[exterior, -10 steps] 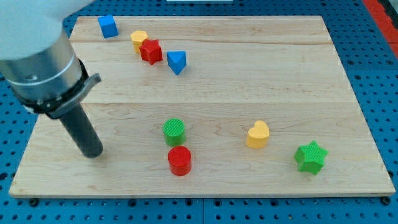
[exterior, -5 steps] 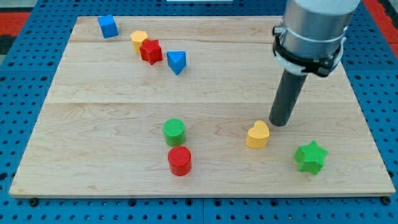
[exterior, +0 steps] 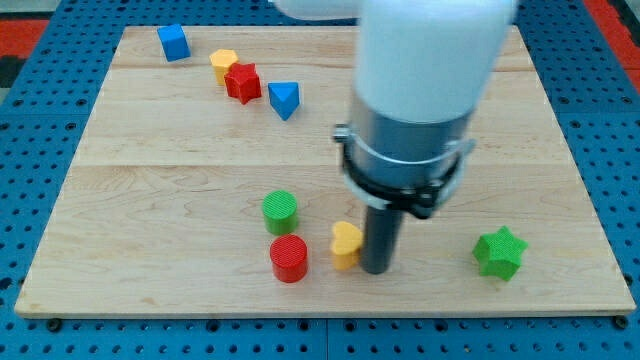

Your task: Make a group of green blocks red circle and yellow heart at bottom center

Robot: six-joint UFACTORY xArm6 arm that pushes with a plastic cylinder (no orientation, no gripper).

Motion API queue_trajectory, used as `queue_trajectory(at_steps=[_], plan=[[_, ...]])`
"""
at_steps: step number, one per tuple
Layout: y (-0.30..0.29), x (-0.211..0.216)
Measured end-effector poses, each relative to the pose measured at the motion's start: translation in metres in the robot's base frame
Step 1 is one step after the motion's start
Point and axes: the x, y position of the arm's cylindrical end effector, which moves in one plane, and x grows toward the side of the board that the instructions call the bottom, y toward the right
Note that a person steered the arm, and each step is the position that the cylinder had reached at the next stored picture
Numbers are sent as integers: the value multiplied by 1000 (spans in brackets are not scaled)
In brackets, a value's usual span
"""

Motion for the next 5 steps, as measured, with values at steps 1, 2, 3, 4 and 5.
queue_trajectory(at_steps=[1,2,3,4,5], plan=[[-11,-6],[71,-64],[153,-81],[214,-21],[177,-3]])
